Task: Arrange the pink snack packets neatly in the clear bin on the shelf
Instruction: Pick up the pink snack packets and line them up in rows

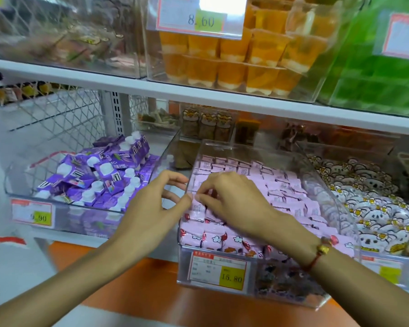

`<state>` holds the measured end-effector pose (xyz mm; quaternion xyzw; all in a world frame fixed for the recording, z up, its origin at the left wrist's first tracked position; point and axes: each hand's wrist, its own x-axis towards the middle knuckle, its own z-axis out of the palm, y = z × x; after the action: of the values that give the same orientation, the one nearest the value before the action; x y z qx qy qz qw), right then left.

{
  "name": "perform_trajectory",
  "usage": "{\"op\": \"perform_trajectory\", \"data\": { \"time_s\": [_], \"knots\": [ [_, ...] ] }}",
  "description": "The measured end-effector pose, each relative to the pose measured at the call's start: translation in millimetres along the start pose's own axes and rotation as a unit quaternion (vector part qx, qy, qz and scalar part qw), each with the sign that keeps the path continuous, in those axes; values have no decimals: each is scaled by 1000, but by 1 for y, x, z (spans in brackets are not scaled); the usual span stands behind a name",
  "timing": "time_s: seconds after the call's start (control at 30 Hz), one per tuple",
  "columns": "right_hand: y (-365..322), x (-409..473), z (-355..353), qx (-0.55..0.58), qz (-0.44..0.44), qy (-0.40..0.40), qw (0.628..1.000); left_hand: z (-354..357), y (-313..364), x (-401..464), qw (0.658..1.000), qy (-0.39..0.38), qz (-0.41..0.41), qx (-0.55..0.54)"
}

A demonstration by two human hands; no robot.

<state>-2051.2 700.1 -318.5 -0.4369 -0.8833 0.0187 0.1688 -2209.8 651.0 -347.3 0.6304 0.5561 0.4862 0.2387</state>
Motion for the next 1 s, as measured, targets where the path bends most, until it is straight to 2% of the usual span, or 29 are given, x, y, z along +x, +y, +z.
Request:
{"op": "perform_trajectory", "data": {
  "time_s": [0.07,0.13,0.2,0.3,0.37,0.43,0.5,0.57,0.63,0.73,0.8,0.87,0.9,0.97,1.0],
  "knots": [
    [-1,-4,4,-75,-31,42,996,-2,1,0,1000,0,1,4],
    [-1,-5,2,-71,-37,95,992,-4,1,-1,1000,-3,2,6],
    [-2,-5,-4,-18,-39,167,985,-4,1,-3,1000,-1,7,12],
    [-2,-5,-15,64,-34,299,951,-4,3,-6,999,16,27,12],
    [1,-7,-24,123,-3,358,926,-6,7,-6,996,37,83,16],
    [5,-11,-32,214,47,384,897,-10,14,-6,986,33,162,29],
    [9,-17,-37,340,109,371,857,-11,19,-8,970,3,235,61],
    [8,-24,-37,473,177,321,801,-10,23,-7,953,-22,283,107],
    [7,-29,-34,560,228,266,751,-10,25,-6,938,-11,317,137],
    [7,-34,-33,636,272,179,700,-14,28,-4,952,12,294,89],
    [8,-35,-35,632,288,142,706,-13,33,-5,982,10,188,-34],
    [9,-37,-35,572,292,134,755,-12,35,-2,983,4,66,-173],
    [10,-37,-34,535,281,130,787,-11,34,-1,978,2,26,-207],
    [8,-38,-33,488,230,98,836,-10,32,-1,976,-2,0,-219],
    [6,-39,-32,481,204,79,849,-9,32,-1,977,-3,0,-215]
  ]
}}
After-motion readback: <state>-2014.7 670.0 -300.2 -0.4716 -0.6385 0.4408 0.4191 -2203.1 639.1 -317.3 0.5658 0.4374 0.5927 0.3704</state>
